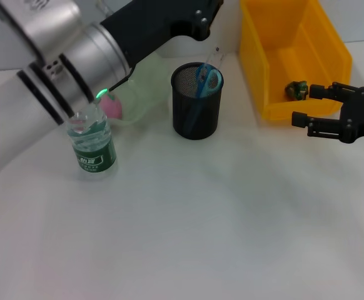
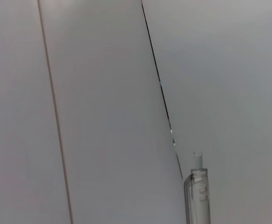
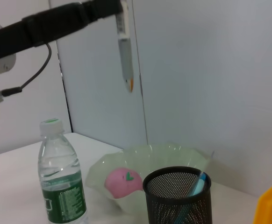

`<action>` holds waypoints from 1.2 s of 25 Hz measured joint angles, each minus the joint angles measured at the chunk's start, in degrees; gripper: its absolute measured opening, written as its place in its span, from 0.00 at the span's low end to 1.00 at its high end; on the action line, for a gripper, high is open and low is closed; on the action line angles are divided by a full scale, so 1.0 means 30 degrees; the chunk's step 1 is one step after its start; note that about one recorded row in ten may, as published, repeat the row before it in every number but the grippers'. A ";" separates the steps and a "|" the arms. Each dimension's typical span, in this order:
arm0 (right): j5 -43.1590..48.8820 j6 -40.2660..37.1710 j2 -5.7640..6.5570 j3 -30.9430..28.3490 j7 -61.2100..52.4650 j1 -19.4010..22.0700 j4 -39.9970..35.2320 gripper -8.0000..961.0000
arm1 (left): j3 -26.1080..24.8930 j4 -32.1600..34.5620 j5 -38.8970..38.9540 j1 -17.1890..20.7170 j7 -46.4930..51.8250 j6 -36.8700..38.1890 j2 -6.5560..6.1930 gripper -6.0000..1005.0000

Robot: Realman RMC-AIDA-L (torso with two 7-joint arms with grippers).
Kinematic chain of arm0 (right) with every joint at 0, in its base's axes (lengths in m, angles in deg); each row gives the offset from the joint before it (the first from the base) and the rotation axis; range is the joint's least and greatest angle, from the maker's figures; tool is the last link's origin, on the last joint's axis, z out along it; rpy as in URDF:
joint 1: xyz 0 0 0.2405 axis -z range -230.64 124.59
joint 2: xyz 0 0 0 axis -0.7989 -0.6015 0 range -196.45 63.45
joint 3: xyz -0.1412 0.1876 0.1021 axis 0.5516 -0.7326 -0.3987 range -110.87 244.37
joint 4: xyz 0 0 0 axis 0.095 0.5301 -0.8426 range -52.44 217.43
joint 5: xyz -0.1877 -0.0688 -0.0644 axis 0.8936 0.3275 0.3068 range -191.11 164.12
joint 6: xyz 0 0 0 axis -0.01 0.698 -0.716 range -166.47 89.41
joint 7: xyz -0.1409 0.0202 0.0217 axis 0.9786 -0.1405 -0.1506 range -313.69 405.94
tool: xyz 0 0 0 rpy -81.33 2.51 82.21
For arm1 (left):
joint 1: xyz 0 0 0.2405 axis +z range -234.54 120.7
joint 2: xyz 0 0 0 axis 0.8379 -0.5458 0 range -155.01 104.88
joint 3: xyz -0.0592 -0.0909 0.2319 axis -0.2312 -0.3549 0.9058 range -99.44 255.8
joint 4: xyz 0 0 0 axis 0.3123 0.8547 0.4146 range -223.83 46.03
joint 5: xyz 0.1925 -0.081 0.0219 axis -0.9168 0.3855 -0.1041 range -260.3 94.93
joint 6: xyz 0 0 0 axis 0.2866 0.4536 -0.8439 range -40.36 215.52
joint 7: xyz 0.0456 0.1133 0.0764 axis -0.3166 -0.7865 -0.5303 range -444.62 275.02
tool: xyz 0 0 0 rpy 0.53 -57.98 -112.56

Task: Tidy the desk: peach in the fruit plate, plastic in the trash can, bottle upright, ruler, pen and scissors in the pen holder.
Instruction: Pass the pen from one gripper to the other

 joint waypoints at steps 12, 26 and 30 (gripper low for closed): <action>-0.3066 -0.1144 -0.0410 -0.0127 0.0009 0.0557 -0.0342 0.85 | 0.1213 -0.4118 0.3725 -0.1307 -0.2607 0.2059 0.0027 0.17; -1.0766 -0.3842 -0.1735 0.0051 0.2037 0.1381 0.2398 0.85 | 0.2290 -0.5643 0.3843 -0.1094 -0.3446 0.2251 0.0027 0.17; -1.0785 -0.4124 -0.1756 0.0003 0.3908 0.0914 0.4990 0.85 | 0.2377 -0.5650 0.3851 -0.1094 -0.3615 0.2205 0.0027 0.17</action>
